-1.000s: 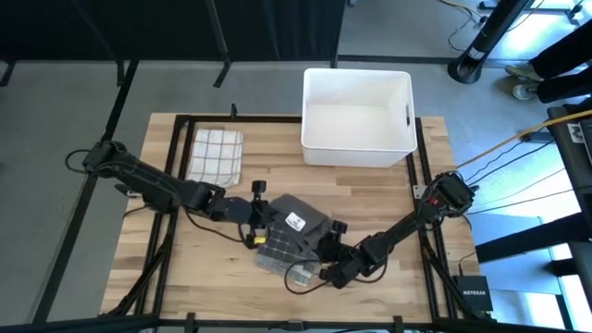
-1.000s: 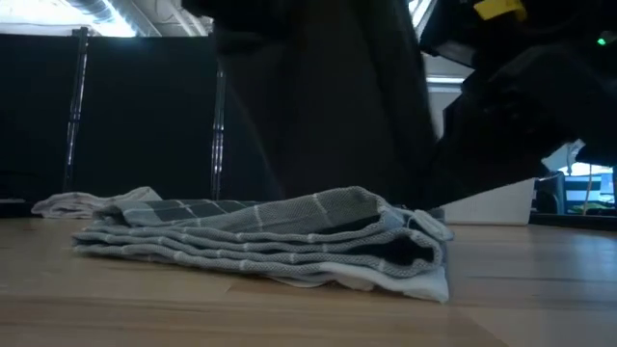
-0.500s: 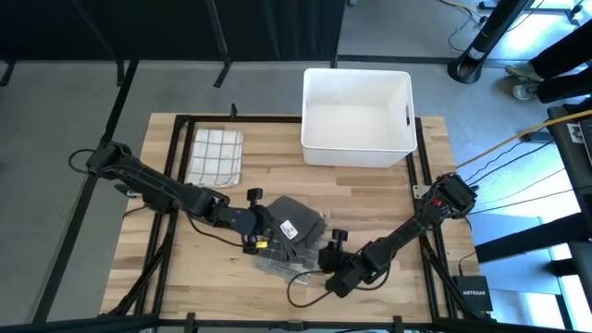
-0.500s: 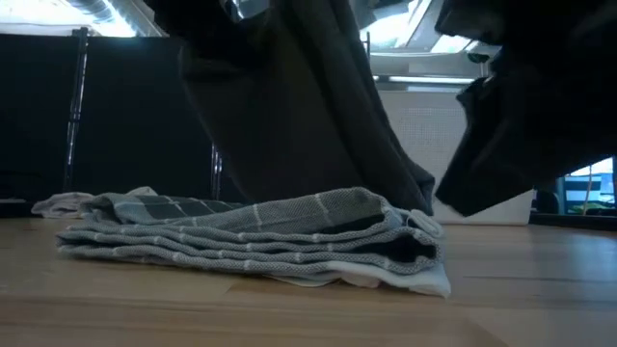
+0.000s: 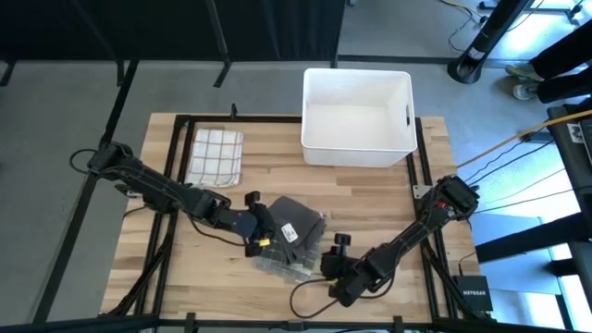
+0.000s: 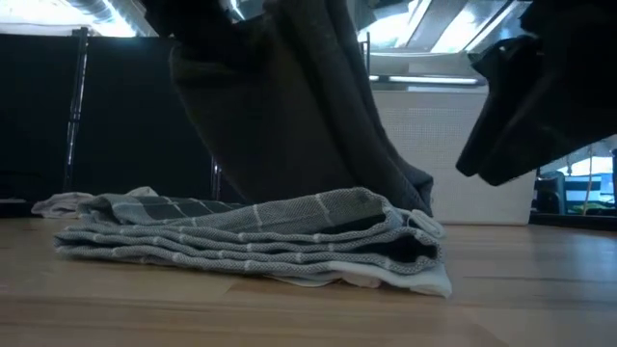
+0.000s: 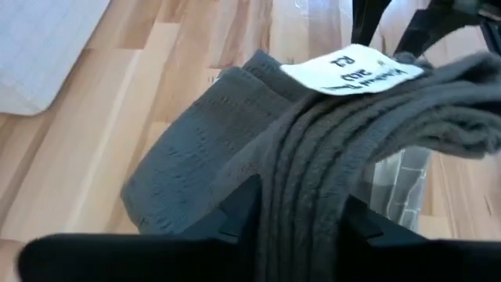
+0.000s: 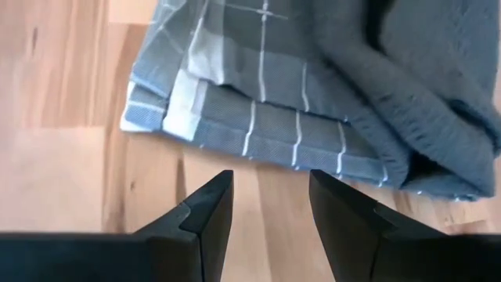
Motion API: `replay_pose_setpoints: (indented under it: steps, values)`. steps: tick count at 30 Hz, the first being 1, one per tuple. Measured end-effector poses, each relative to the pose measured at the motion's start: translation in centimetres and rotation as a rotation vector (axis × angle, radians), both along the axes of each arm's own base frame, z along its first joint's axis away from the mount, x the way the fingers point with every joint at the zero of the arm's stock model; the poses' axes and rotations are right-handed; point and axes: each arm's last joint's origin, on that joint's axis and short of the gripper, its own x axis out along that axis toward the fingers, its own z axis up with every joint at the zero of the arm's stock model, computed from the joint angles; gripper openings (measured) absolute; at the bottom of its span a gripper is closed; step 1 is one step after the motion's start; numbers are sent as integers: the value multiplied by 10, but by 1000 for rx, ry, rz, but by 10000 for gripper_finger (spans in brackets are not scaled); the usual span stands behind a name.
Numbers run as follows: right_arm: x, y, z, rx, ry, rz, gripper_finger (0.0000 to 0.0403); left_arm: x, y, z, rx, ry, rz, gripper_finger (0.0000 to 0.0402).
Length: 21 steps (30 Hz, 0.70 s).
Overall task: Fold towel
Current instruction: Stack the gray towel on top of the gray patterned towel, then adjust the stacked towels
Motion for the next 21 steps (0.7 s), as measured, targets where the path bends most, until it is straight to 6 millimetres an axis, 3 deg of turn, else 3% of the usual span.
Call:
replay_pose_setpoints:
  steps: [4, 11, 16, 21]
  values:
    - [1, -1, 0, -4, -4, -6, 172, 0, -3, -1, -87, 27, -58, 136]
    - [1, -1, 0, -12, -12, -10, 172, -10, -12, -3, -338, 202, -377, 184]
    - [3, -1, 2, -56, -72, -28, 172, -8, -6, -4, -172, 145, -271, 186]
    - [7, 0, 5, -76, -121, -18, 172, -4, 1, -36, -19, 169, -130, 186]
